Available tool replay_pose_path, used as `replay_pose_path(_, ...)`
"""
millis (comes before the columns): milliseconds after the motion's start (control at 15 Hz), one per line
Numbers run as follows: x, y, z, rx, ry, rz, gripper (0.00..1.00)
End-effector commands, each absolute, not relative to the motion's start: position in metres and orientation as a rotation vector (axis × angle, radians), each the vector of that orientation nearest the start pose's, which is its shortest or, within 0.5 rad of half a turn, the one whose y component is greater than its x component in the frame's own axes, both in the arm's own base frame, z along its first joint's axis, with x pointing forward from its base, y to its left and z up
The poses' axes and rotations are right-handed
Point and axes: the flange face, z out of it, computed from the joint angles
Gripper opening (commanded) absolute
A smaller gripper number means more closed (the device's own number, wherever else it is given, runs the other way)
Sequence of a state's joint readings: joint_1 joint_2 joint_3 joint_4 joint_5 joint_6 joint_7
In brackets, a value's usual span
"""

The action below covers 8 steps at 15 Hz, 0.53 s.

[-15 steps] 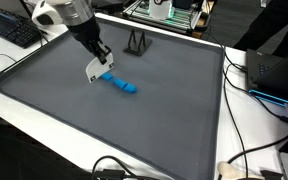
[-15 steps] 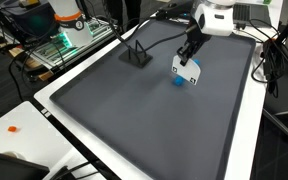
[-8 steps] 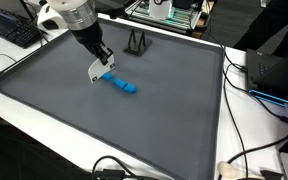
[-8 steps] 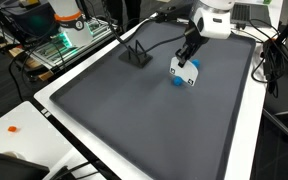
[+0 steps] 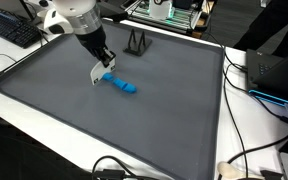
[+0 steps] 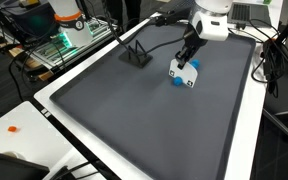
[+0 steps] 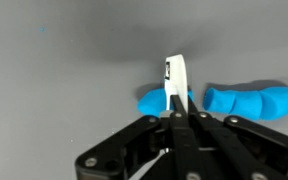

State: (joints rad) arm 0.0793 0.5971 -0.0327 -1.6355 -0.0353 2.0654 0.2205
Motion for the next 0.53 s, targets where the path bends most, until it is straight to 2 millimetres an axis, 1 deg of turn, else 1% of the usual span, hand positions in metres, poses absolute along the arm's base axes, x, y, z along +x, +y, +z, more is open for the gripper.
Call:
replay_pose_path(0, 0.6592, 0.029, 0.2315, -3.217, 0.226, 0.262, 0.01)
replay_pose_path(333, 0.659, 0.024, 0.2235, -3.218, 0.241, 0.321, 0.01)
replay_pose_path(467, 0.659, 0.0243, 0.2245, -3.188, 0.24, 0.337, 0.01)
